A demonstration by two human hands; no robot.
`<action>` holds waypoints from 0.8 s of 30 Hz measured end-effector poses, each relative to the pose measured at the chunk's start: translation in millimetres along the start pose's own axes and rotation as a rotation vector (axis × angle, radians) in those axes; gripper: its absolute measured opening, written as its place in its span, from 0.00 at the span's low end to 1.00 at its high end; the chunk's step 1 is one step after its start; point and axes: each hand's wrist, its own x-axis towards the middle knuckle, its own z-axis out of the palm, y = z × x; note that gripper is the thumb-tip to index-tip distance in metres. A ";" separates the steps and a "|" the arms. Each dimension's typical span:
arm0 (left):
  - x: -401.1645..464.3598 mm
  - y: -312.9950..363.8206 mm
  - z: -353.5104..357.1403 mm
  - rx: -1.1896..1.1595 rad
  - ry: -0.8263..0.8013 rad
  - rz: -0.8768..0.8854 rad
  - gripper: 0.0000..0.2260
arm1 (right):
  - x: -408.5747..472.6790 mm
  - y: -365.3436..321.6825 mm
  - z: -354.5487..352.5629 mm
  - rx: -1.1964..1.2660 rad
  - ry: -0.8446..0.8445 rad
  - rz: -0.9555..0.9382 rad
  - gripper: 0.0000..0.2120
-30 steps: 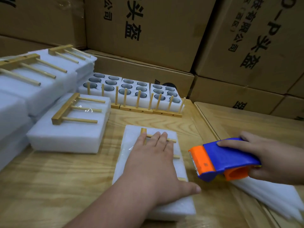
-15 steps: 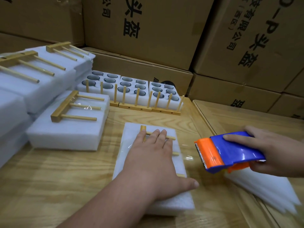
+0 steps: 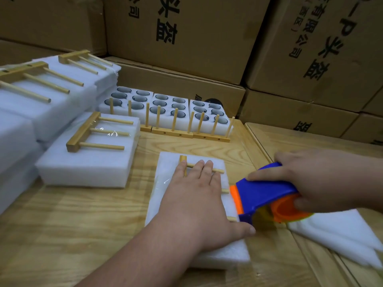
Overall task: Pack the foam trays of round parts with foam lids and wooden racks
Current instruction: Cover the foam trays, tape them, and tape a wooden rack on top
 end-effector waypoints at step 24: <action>-1.1 0.3 -1.1 -0.015 0.013 -0.008 0.56 | 15.3 -35.1 -33.7 -0.009 -0.240 0.075 0.40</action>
